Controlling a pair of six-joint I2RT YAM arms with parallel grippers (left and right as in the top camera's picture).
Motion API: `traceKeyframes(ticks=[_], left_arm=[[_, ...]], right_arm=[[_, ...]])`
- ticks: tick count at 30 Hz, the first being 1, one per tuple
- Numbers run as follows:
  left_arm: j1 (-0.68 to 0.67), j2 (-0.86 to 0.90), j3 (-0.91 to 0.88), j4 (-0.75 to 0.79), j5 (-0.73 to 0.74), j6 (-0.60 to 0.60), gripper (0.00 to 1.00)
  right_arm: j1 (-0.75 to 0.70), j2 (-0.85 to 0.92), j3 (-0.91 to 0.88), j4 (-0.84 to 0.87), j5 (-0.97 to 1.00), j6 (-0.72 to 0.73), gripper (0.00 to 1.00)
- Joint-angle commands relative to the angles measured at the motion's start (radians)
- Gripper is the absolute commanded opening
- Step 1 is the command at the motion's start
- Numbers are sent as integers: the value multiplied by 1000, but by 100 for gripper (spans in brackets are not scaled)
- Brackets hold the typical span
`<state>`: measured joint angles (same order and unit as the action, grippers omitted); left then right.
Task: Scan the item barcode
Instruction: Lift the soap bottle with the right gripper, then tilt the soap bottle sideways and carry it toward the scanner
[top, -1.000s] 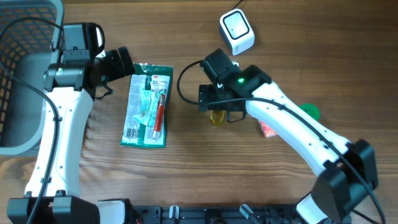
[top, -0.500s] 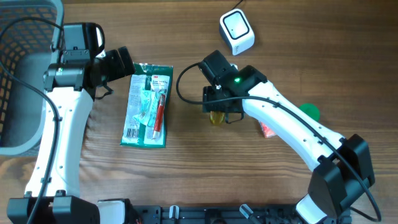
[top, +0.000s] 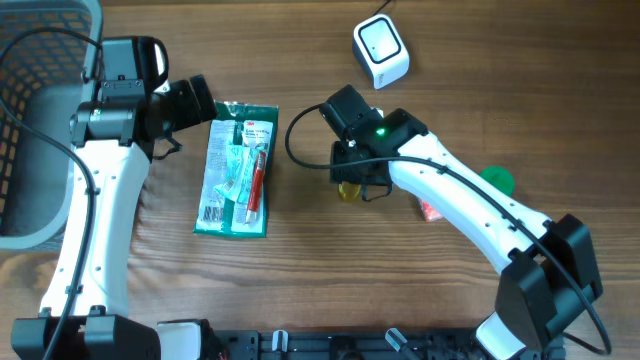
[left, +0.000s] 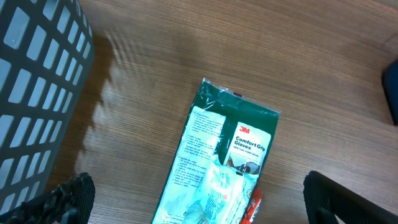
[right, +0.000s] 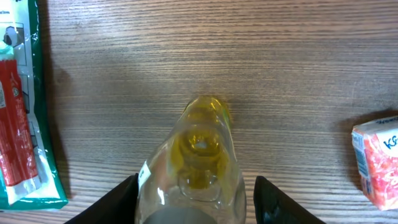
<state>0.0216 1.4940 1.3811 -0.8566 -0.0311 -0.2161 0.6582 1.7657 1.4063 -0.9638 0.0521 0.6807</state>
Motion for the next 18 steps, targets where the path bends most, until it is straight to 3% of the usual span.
traceKeyframes(ticks=[1, 4, 15, 18], left_arm=[[4, -7, 14, 3, 4, -9, 100], [4, -7, 14, 3, 4, -9, 100], [4, -7, 14, 3, 4, -9, 100], [4, -7, 14, 3, 4, -9, 100]], right_arm=[[5, 13, -10, -6, -5, 7, 59], [5, 13, -11, -10, -5, 8, 64], [5, 13, -14, -17, -5, 28, 64], [5, 13, -14, -16, -5, 28, 60]])
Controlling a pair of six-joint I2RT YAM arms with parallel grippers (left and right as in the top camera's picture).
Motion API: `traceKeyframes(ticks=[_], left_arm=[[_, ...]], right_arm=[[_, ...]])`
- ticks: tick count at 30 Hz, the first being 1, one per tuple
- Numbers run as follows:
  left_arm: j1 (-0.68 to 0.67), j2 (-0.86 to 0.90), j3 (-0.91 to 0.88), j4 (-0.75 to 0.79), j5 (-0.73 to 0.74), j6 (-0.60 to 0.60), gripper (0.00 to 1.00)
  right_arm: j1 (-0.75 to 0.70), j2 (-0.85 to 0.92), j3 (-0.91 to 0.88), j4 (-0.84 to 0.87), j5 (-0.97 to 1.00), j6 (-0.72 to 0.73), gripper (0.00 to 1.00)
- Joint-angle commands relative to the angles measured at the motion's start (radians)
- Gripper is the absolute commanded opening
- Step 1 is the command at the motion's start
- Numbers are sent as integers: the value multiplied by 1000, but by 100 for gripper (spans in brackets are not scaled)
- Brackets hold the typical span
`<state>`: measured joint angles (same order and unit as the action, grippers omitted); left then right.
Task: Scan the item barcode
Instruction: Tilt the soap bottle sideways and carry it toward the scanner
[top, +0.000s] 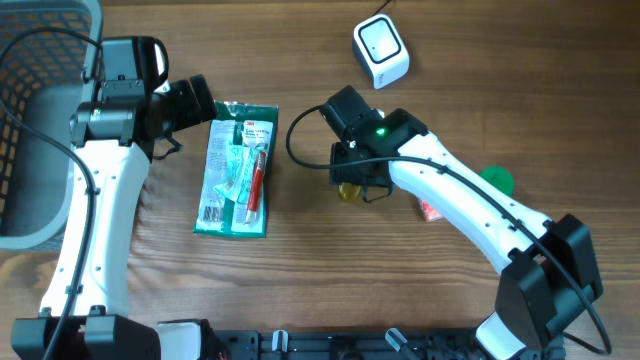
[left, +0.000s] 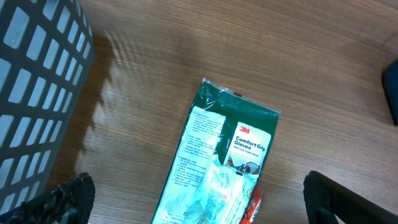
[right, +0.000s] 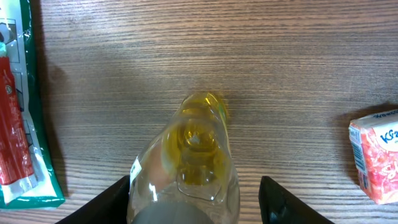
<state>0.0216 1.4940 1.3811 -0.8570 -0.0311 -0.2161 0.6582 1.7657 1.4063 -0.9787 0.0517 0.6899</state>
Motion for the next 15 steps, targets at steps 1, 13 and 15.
traceKeyframes(ticks=[1, 13, 15], left_arm=[[4, -7, 14, 3, 4, -9, 100], [4, -7, 14, 3, 4, -9, 100], [4, -7, 14, 3, 5, -9, 100]], right_arm=[[5, 13, -14, -2, -5, 19, 58], [-105, -96, -13, -7, -138, -96, 41], [-167, -138, -13, -6, -265, -172, 41]])
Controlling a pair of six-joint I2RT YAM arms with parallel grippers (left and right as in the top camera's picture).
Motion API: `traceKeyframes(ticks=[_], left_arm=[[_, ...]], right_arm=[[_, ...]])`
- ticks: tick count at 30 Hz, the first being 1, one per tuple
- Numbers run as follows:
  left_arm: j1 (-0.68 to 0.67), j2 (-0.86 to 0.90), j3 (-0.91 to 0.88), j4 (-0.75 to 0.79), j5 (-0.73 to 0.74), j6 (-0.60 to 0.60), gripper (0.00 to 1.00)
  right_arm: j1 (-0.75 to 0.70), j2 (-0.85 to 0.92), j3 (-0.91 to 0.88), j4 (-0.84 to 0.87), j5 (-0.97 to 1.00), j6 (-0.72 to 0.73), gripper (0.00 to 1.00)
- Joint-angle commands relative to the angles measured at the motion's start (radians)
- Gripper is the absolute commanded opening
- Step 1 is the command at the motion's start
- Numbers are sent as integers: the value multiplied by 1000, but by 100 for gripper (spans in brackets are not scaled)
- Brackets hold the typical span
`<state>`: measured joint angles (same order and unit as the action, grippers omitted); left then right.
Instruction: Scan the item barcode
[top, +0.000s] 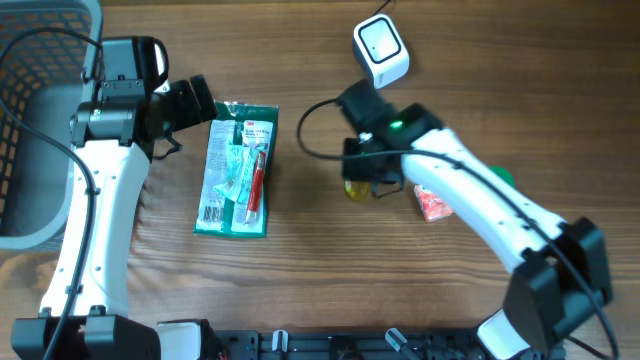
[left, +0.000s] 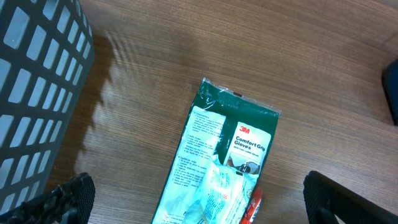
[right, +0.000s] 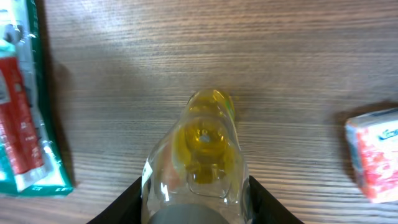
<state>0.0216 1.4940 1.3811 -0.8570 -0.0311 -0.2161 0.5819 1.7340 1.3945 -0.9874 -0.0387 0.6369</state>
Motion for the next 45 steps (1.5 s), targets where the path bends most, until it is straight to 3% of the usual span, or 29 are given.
traceKeyframes(ticks=[1, 6, 15, 22, 29, 33, 45], left_arm=[[4, -7, 14, 3, 4, -9, 100], [4, -7, 14, 3, 4, -8, 100], [4, -7, 14, 3, 4, -9, 100], [4, -7, 14, 3, 4, -9, 100], [4, -7, 14, 3, 4, -8, 100], [4, -7, 14, 3, 5, -9, 100], [4, -7, 14, 3, 4, -9, 100]], right_arm=[[-113, -119, -2, 3, -226, -148, 41], [-275, -172, -2, 2, -657, -366, 42], [-450, -174, -2, -99, -1161, -706, 41], [-463, -174, -13, -214, -1199, -838, 40], [-463, -174, -113, -211, -1213, -881, 40], [-464, -174, -194, -142, -1317, -867, 40], [-463, -174, -212, -130, -1293, -869, 38]])
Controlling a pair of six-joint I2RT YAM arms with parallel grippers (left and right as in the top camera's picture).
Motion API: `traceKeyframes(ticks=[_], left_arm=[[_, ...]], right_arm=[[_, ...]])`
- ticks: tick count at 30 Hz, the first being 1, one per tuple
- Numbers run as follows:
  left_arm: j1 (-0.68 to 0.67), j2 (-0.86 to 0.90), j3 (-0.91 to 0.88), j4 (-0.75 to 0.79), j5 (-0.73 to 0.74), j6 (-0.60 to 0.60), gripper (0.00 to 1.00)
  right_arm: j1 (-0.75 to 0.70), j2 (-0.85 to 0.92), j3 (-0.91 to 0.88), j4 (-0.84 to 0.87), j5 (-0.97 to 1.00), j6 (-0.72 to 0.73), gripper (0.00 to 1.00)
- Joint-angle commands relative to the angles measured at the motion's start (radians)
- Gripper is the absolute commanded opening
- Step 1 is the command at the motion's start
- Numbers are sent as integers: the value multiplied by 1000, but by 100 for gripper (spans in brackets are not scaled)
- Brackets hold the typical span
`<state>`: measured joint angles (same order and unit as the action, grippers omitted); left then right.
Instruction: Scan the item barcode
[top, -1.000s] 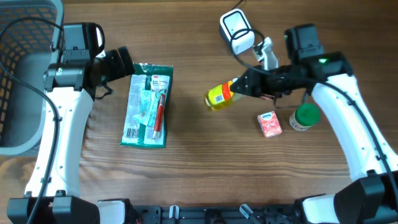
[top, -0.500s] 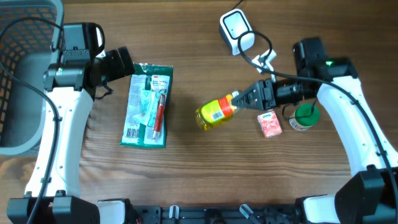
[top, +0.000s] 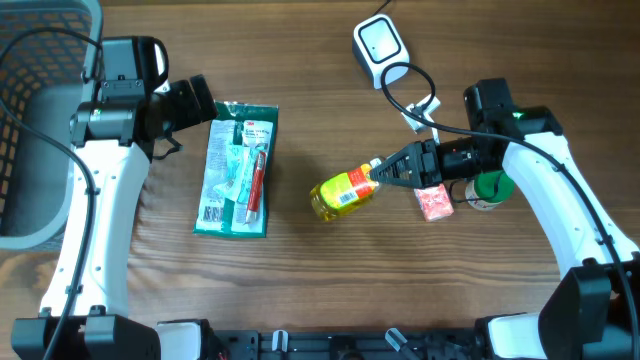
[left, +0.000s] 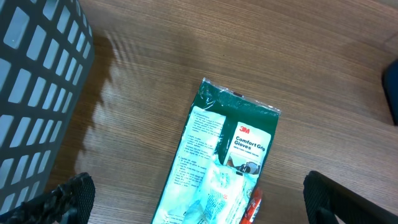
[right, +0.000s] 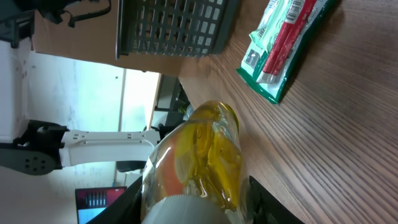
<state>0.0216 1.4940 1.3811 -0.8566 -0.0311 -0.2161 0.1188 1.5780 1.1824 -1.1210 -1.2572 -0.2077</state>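
Observation:
A clear bottle of yellow liquid (top: 344, 191) with a red and yellow label hangs on its side over the table's middle. My right gripper (top: 386, 172) is shut on its capped neck. In the right wrist view the bottle (right: 202, 155) fills the space between the black fingers (right: 132, 200). The white barcode scanner (top: 380, 46) stands at the back, well beyond the bottle. My left gripper (left: 199, 208) is open and empty above a green glove pack (left: 225, 155), which also shows overhead as the glove pack (top: 238, 168).
A grey mesh basket (top: 30, 120) fills the far left. A pink carton (top: 433, 202) and a green-lidded item (top: 490, 187) lie under my right arm. The scanner's cable (top: 412, 88) runs toward my right wrist.
The bottle stood upright on the table under my right gripper. Now it is off the table and turned on its side, label up, and my right arm has moved to the right.
My right gripper first stood open around the upright bottle's top beside the glove pack, and stayed so. Then its fingers were shut against the bottle. Now the bottle hangs sideways in the grip. My left arm has stayed still over the glove pack throughout.

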Motion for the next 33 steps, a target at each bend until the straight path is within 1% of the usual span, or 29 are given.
traceKeyframes(ticks=[1, 33], left_arm=[[4, -7, 14, 3, 5, -9, 100], [4, -7, 14, 3, 4, -9, 100]], right_arm=[[0, -18, 0, 4, -74, -25, 37], [0, -18, 0, 18, -44, -25, 38]])
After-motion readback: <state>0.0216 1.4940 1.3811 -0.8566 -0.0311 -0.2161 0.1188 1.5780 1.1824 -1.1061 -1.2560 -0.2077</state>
